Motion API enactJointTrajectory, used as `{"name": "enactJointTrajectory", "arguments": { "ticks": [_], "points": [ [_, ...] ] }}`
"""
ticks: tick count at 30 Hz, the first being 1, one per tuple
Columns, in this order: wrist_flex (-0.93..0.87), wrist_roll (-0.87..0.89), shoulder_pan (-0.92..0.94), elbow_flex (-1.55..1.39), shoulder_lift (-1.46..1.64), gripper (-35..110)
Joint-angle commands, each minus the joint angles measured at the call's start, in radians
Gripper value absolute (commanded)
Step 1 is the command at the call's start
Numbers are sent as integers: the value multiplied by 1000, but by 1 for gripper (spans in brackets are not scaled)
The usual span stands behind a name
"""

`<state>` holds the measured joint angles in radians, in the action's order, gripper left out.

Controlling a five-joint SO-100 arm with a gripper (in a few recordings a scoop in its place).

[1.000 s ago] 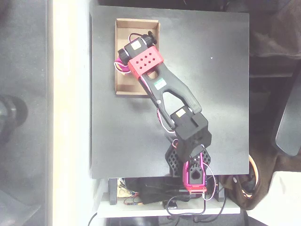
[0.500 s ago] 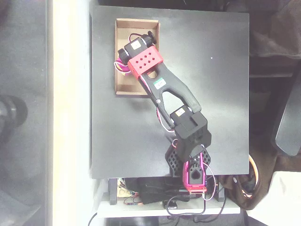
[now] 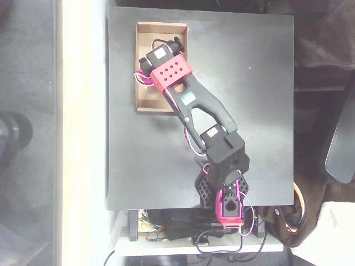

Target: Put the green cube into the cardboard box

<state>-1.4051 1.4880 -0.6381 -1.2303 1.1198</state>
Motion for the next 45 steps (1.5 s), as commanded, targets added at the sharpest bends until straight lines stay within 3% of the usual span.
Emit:
{"name": "enactJointTrajectory", "arguments": {
  "ticks": [1,21,40,45],
  "points": [
    [-15,8,-9,9,43,28],
    [-6,6,78,8,614,28],
    [-18,6,403,-12,983,27],
    [-18,6,503,-95,1048,21]
  ]
}}
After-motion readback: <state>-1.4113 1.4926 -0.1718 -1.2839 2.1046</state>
